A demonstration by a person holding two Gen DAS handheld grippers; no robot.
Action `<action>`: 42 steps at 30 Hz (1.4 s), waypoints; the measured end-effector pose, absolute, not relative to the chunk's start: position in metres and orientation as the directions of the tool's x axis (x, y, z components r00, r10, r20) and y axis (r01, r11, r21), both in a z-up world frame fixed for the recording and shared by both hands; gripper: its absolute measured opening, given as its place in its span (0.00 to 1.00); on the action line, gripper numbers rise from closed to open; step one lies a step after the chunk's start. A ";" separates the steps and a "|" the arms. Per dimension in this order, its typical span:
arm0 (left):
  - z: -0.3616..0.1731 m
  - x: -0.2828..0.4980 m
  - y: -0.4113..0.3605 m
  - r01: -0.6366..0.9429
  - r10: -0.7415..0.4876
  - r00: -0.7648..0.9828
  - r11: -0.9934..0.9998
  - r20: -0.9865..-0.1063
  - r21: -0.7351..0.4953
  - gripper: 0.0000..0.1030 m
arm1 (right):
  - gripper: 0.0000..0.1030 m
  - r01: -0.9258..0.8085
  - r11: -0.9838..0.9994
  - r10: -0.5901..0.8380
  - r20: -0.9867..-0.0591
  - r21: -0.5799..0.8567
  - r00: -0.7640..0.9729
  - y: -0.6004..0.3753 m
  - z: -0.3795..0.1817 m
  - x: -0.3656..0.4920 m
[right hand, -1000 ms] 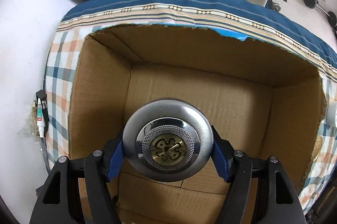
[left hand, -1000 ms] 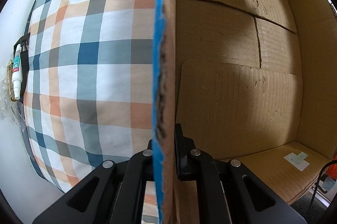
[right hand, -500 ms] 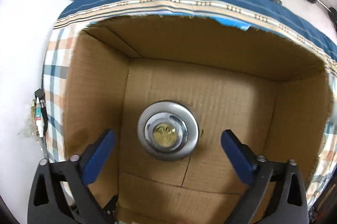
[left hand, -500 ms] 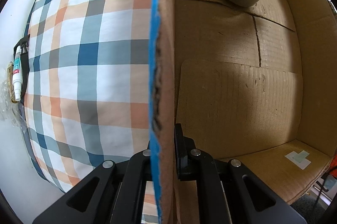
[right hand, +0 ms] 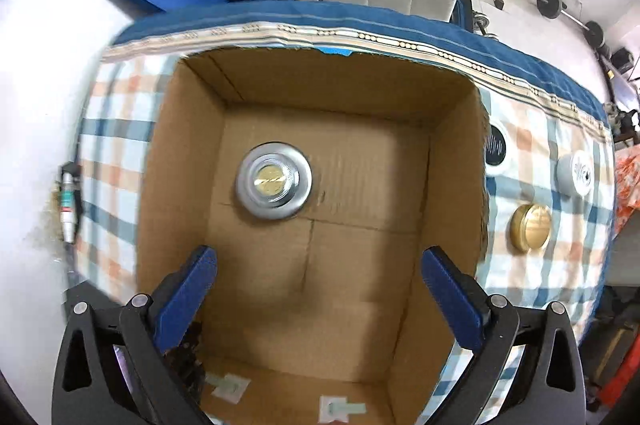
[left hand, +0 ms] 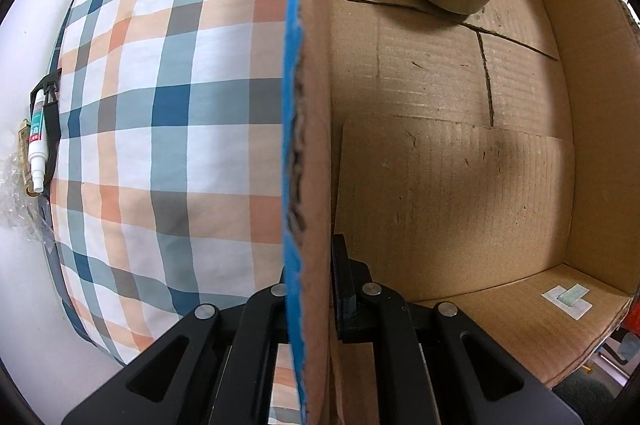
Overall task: Organize rigid objects
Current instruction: 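Move the right gripper to the gold tin and grasp it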
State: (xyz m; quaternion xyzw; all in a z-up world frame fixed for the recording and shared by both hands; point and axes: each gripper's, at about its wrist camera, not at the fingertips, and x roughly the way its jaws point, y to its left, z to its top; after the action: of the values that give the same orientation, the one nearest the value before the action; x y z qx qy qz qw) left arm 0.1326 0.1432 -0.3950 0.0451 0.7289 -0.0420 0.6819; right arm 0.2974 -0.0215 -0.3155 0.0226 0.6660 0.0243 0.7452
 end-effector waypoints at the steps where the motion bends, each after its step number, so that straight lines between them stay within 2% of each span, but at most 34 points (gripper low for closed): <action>1: -0.395 0.132 0.142 0.121 0.008 -0.065 0.993 -0.998 0.000 0.04 | 1.00 0.002 0.998 0.058 -0.990 0.059 0.129 -0.023 -0.308 0.290; 11: -0.392 0.128 0.146 0.108 0.004 -0.057 0.994 -0.998 -0.003 0.04 | 1.00 0.037 0.993 0.104 -0.975 0.113 0.196 -0.037 -0.261 0.250; 15: -0.391 0.127 0.146 0.108 0.006 -0.056 0.994 -0.998 0.000 0.04 | 1.00 0.031 0.991 0.123 -0.980 0.129 0.158 -0.052 -0.258 0.246; 19: -0.390 0.126 0.146 0.108 0.006 -0.056 0.994 -0.998 0.000 0.04 | 1.00 0.141 0.971 0.151 -0.952 0.193 0.267 -0.111 -0.250 0.239; 21: -0.390 0.126 0.146 0.105 0.006 -0.056 0.995 -0.998 0.000 0.04 | 1.00 0.181 0.968 0.112 -0.948 0.171 0.296 -0.141 -0.253 0.240; 27: -0.391 0.127 0.148 0.099 0.003 -0.061 0.995 -0.998 -0.003 0.04 | 1.00 0.333 0.943 -0.054 -0.979 0.015 0.196 -0.244 -0.302 0.255; 30: -0.392 0.129 0.148 0.101 0.004 -0.065 0.995 -0.998 -0.003 0.04 | 1.00 0.391 0.920 -0.046 -0.985 0.023 0.165 -0.280 -0.332 0.263; 34: -0.392 0.130 0.148 0.101 0.008 -0.068 0.995 -0.998 0.001 0.04 | 1.00 0.497 0.864 0.040 -0.994 0.084 0.099 -0.317 -0.384 0.274; 38: -0.393 0.131 0.148 0.094 0.008 -0.070 0.996 -0.998 0.001 0.04 | 1.00 0.551 0.831 0.056 -0.997 0.075 0.051 -0.335 -0.417 0.282; 40: -0.393 0.131 0.148 0.094 0.009 -0.071 0.996 -0.997 0.003 0.05 | 0.91 0.571 0.817 0.073 -0.997 0.082 0.040 -0.340 -0.428 0.287; 42: -0.394 0.131 0.147 0.095 0.012 -0.072 0.996 -0.997 0.005 0.05 | 0.87 0.577 0.812 0.088 -0.996 0.087 0.026 -0.342 -0.437 0.294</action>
State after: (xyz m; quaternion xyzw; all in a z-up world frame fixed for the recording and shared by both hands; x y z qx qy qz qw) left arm 0.1306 0.1472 -0.3942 0.0365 0.7314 -0.0303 0.6803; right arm 0.2939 -0.3421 -0.4373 0.2468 0.6736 -0.1820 0.6725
